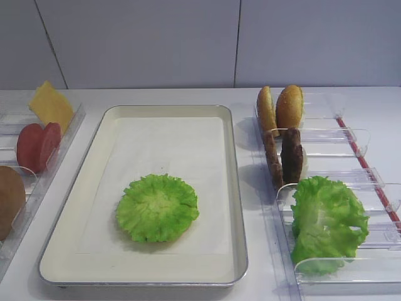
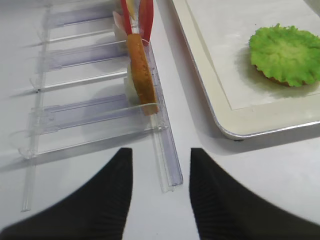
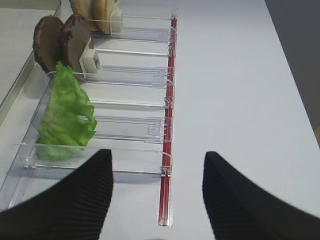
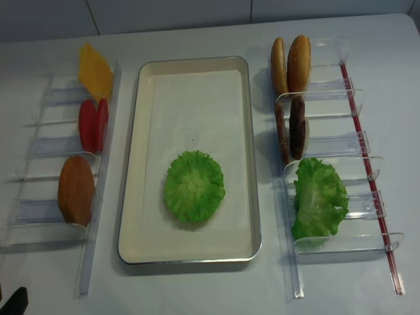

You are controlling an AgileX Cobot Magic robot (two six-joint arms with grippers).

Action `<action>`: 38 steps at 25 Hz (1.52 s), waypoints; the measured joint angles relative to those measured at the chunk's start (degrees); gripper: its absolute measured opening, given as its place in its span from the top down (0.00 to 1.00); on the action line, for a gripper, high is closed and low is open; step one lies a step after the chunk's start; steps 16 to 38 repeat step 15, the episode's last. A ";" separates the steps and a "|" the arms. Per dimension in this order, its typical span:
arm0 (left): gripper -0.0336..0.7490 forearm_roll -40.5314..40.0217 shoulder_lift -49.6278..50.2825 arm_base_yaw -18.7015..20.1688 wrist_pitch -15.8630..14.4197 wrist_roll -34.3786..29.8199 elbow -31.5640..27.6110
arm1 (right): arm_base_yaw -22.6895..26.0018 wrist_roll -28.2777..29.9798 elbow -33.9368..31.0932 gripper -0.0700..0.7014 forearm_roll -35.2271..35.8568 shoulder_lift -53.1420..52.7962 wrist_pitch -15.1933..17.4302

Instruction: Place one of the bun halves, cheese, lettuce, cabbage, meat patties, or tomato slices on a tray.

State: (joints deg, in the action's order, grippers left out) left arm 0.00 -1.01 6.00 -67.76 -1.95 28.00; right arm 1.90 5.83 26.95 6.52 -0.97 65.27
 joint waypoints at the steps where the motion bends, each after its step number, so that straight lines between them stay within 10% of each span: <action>1: 0.59 0.00 0.00 0.00 0.00 0.00 0.00 | 0.00 0.00 0.00 0.39 0.00 0.00 0.00; 38: 0.59 0.00 0.00 0.00 0.00 0.00 0.00 | 0.00 0.00 0.00 0.39 0.00 0.00 0.03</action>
